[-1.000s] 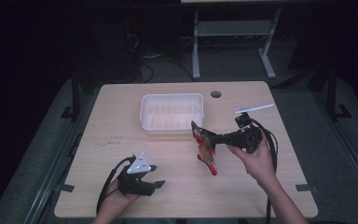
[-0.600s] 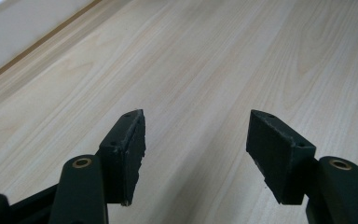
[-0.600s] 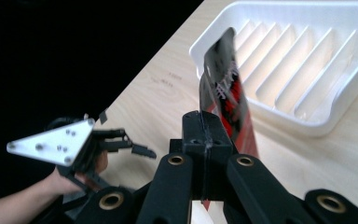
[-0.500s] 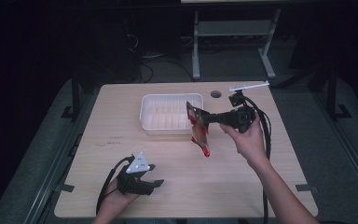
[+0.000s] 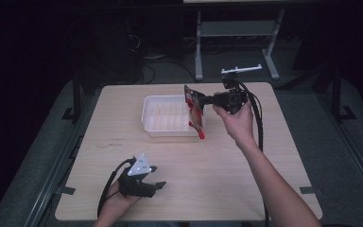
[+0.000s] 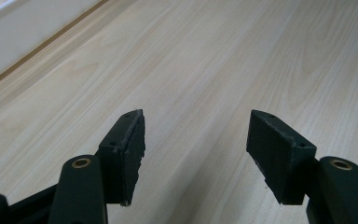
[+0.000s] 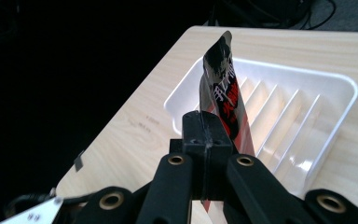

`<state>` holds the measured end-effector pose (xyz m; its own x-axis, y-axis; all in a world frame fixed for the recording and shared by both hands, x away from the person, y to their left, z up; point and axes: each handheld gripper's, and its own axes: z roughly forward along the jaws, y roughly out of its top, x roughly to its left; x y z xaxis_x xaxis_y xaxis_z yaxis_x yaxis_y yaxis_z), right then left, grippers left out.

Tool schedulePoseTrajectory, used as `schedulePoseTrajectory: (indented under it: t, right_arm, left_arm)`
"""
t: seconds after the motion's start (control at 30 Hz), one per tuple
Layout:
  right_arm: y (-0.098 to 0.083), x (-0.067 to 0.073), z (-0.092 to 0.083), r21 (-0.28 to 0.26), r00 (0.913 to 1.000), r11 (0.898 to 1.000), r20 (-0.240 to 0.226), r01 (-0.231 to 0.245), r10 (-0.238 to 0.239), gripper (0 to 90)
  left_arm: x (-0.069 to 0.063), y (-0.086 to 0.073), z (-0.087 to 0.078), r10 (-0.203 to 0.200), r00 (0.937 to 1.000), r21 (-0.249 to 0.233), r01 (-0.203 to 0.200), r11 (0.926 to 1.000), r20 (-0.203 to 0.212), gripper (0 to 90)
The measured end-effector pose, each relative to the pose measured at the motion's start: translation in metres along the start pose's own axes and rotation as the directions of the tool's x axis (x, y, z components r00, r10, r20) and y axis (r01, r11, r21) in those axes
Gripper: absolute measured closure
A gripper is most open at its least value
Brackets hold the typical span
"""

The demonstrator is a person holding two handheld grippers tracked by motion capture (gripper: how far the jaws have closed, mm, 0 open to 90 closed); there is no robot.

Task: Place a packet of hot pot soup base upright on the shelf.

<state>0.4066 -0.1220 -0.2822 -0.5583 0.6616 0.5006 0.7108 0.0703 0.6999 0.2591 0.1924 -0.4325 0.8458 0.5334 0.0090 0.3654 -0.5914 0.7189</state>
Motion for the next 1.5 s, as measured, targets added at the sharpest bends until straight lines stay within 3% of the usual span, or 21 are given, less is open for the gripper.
schedulePoseTrajectory:
  t: [0.53, 1.1, 1.5]
  right_arm:
    - [0.024, -0.009, 0.025, -0.041, 0.9965, 0.999, 0.081, -0.016, 0.019, 89.9]
    - [0.044, -0.003, 0.048, -0.067, 0.994, 0.998, 0.107, -0.017, 0.024, 89.9]
    - [0.047, -0.006, 0.068, -0.06, 0.9928, 0.998, 0.112, -0.035, 0.042, 89.8]
  left_arm:
    - [0.001, -0.001, 0.0, -0.002, 1.0, -0.003, 0.002, 1.0, -0.003, 36.6]
    - [0.003, -0.002, -0.001, -0.004, 1.0, 0.001, 0.004, 1.0, -0.004, 36.5]
    - [0.003, -0.003, -0.002, -0.006, 1.0, -0.003, 0.006, 1.0, -0.006, 36.5]
